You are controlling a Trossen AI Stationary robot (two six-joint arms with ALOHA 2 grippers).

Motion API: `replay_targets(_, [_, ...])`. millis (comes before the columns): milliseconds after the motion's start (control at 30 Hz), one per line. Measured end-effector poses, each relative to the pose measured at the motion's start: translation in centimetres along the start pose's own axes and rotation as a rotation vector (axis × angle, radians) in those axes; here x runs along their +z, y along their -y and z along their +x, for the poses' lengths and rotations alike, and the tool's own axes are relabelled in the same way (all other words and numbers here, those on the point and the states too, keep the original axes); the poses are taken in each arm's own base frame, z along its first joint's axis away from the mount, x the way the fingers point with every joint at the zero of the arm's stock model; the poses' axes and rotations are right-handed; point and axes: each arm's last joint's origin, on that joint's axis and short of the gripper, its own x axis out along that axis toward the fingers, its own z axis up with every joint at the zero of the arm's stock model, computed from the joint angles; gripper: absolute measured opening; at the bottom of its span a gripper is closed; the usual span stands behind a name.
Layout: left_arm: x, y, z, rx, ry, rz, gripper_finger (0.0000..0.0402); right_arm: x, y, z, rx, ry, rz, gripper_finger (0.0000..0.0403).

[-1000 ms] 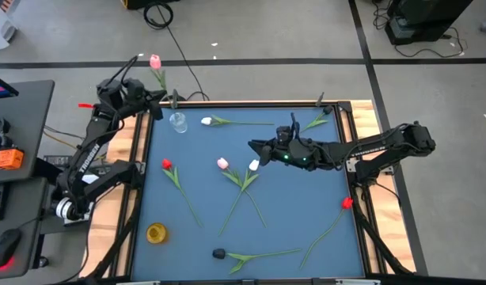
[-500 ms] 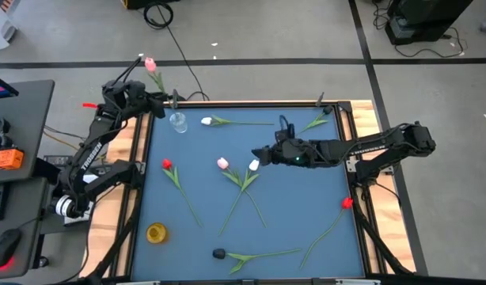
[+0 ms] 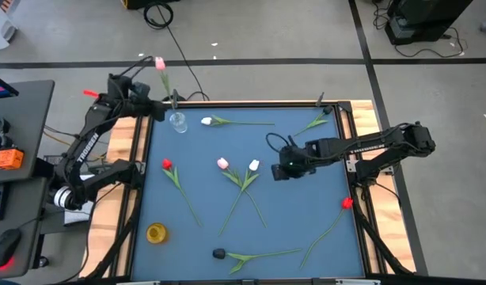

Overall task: Sort flowers into vase by color
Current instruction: Put the right pink tulip into the transparent vase, then put the pink tulip into the transparent vase

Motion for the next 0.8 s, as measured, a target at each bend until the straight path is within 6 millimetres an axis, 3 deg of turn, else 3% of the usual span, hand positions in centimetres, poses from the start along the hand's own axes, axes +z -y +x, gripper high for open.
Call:
replay_targets(167, [-1.2, 0.9, -0.5, 0.062, -0.178, 0.076, 0.0253, -0.8, 2.4, -0.4, -0.226, -0.165, -0.069, 0.0152])
replay_targets(400, [-2.5, 1.7, -0.8, 0.111, -0.302, 0.018, 0.0253, -1.6, 4.7, -1.3, -0.448, -0.304, -0.219, 0.0152])
replay_targets(567, [-3.6, 2.7, -1.8, 0.098, -0.349, -0.022, 0.0253, -3.3, 5.4, -0.9, -0.45, -0.445, -0.294, 0.0152])
replay_targets(800, [-5.6, 4.1, -4.0, 0.086, -0.397, -0.103, 0.0253, -7.6, 4.7, 0.3, -0.334, -0.544, -0.391, 0.0151])
